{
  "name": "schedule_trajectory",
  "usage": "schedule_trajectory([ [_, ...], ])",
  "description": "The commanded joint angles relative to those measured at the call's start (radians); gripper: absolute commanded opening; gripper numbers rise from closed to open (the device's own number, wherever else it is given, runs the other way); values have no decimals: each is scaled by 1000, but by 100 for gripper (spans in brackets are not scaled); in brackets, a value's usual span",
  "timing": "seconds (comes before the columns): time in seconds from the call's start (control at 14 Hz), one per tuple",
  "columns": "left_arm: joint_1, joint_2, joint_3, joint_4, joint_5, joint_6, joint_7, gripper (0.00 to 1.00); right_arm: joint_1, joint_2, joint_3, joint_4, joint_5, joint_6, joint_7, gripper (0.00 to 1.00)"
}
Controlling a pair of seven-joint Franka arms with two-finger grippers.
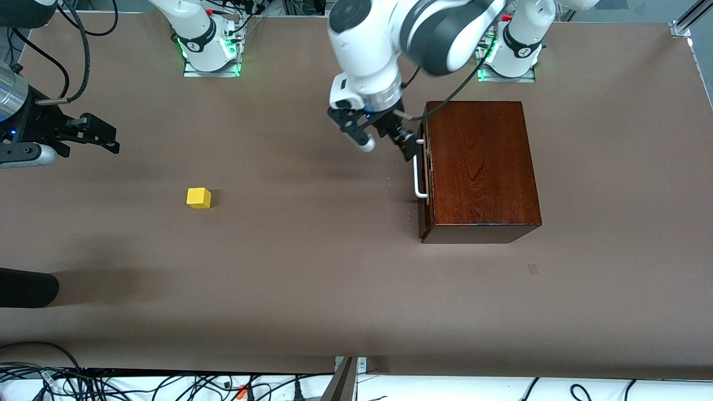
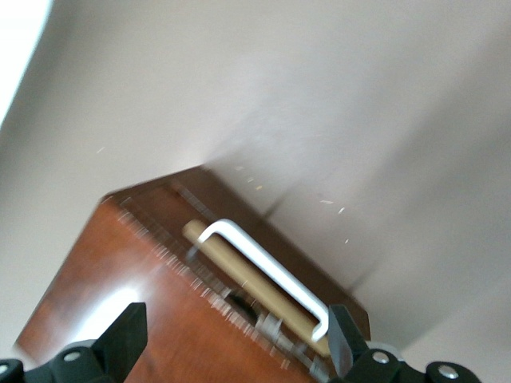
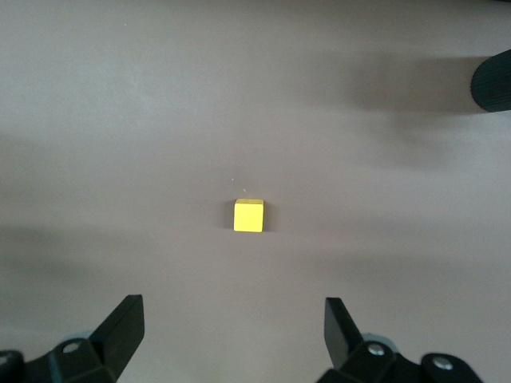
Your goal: Open drawer, take yellow block, close drawer
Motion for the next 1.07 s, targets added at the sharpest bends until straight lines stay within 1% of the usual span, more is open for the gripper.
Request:
schedule_trajectory([
  [0.0, 116, -94, -2, -5, -92, -32, -23, 100, -9, 12, 7, 30, -6, -22, 10, 100],
  [0.07, 169, -117, -1, -5, -140, -50, -25, 100, -9, 11, 7, 30, -6, -23, 10, 100],
  [0.21, 265, -147, -2, -4, -172, -111, -22, 100, -7, 11, 8, 30, -3, -20, 12, 100],
  [0.36, 352, -186, -5, -5, -192, -118, -22, 100, -7, 11, 8, 30, 1, -15, 10, 100],
  [0.43, 387, -199, 1, -7, -227, -121, -22, 100, -7, 11, 8, 30, 3, -14, 10, 100],
  [0.5, 414, -216, 12, -14, -237, -125, -22, 100, -7, 11, 8, 30, 3, -12, 10, 100],
  [0.64, 437, -226, 50, -18, -240, -148, -23, 100, -9, 12, 8, 30, 4, -12, 12, 100],
  [0.86, 446, -263, 154, -65, -272, -136, -5, 100, -9, 12, 8, 30, 4, -11, 12, 100],
  [1.0, 448, -269, 180, -68, -280, -136, -3, 100, -9, 18, 7, 30, 4, -11, 12, 100],
])
